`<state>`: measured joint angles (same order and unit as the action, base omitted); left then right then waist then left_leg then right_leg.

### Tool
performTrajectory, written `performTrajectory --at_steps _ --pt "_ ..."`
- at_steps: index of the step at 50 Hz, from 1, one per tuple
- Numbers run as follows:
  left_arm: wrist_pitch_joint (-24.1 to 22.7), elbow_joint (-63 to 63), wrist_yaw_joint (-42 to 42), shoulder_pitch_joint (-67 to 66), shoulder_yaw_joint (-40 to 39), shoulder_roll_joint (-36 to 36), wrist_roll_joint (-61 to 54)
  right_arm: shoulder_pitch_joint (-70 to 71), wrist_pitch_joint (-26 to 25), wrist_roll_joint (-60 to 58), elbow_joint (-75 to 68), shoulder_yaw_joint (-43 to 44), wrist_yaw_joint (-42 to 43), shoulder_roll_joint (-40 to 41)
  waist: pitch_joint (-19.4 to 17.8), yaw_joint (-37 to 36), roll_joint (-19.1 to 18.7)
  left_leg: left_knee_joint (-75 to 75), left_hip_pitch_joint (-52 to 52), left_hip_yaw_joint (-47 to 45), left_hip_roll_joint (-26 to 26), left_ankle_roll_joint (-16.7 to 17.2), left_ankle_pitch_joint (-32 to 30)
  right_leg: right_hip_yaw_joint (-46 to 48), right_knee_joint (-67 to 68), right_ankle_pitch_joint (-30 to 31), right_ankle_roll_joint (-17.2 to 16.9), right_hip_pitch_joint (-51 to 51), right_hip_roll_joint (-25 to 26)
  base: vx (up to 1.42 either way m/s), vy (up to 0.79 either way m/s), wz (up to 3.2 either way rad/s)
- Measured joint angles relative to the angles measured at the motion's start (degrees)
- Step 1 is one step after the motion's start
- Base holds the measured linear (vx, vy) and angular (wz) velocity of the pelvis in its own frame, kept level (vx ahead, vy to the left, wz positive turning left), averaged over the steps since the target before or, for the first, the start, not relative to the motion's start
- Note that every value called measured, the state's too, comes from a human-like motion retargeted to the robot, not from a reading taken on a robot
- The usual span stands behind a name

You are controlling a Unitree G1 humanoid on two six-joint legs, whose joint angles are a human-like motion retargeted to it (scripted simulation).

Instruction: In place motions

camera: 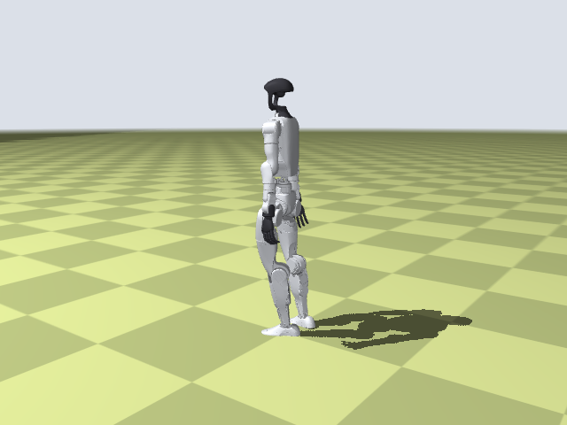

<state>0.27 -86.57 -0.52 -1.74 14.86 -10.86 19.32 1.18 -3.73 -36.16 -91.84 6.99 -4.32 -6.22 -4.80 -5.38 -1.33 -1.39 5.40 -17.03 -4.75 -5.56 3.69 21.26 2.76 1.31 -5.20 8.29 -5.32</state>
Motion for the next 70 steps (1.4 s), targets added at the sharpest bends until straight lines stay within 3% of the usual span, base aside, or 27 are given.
performTrajectory --at_steps 12,24,30,32,35,40,45,70 --pt "-0.9 -1.6 5.7 -0.3 -2.7 1.1 -6.7 0.8 0.8 -0.7 1.9 -0.4 -0.8 -0.1 -0.7 0.9 -0.3 0.5 0.3 1.7 -0.8 -1.4 -0.8 0.1 6.6 -1.0 -2.3 -2.8 -1.6 -0.01 0.09 0.05" --pt "0.2 -2.2 4.4 0.4 -3.8 -1.5 -6.2 1.1 2.6 2.2 6.0 -0.1 1.5 2.1 -5.2 1.5 -0.1 1.2 1.6 -0.6 1.7 -1.4 -1.0 -7.2 15.4 0.5 -4.9 -7.2 0.8 -0.03 0.00 -0.26" --pt "2.1 -1.7 -0.8 0.9 -4.8 -2.2 -4.5 0.2 4.6 3.0 3.9 -0.3 2.9 1.3 -4.8 -2.8 0.9 1.8 1.8 -4.9 2.1 -0.7 -0.5 -9.9 12.4 0.0 -1.8 -6.4 -0.5 0.00 -0.07 -0.63" --pt "2.5 -1.6 -1.8 0.6 -5.2 -2.2 -4.2 -0.3 4.6 3.3 2.8 -0.1 3.2 1.0 -3.9 -3.5 1.6 1.8 1.4 -5.0 1.6 -0.6 -0.3 -9.4 9.7 0.7 -3.9 -5.9 -1.4 0.05 -0.12 -0.14" --pt "2.7 -1.5 -2.5 0.5 -5.6 -2.1 -4.6 -0.6 4.7 3.6 0.9 0.1 5.4 0.5 -2.8 -2.7 1.9 1.6 0.9 -3.8 1.5 -0.3 0.0 -6.2 6.3 1.3 -2.7 -5.2 -1.8 0.06 -0.12 0.41" --pt "1.0 -1.1 1.4 0.2 -5.7 -1.0 -7.0 -0.4 4.8 3.5 -0.1 0.4 9.1 0.1 -2.1 1.4 1.7 1.0 0.3 -0.3 1.8 0.0 0.2 -0.1 0.8 3.2 -1.1 -2.7 -1.2 0.04 -0.12 0.68" --pt "-1.0 -0.1 5.3 -0.8 -4.4 -0.8 -6.4 -0.3 4.4 3.0 0.5 0.4 8.0 -0.2 -0.8 2.8 1.3 0.9 0.0 0.2 2.5 0.9 0.6 0.1 -1.0 3.2 -0.1 -2.5 0.0 0.06 -0.12 0.11" --pt "-0.8 -0.1 4.7 -0.7 -3.5 -1.3 -6.6 0.0 3.7 2.8 0.8 -0.8 6.0 -0.1 -0.7 5.5 -0.4 -3.5 -0.3 -0.2 8.9 4.9 4.7 0.3 -1.0 -0.5 3.0 -1.2 5.2 0.01 -0.13 0.09"
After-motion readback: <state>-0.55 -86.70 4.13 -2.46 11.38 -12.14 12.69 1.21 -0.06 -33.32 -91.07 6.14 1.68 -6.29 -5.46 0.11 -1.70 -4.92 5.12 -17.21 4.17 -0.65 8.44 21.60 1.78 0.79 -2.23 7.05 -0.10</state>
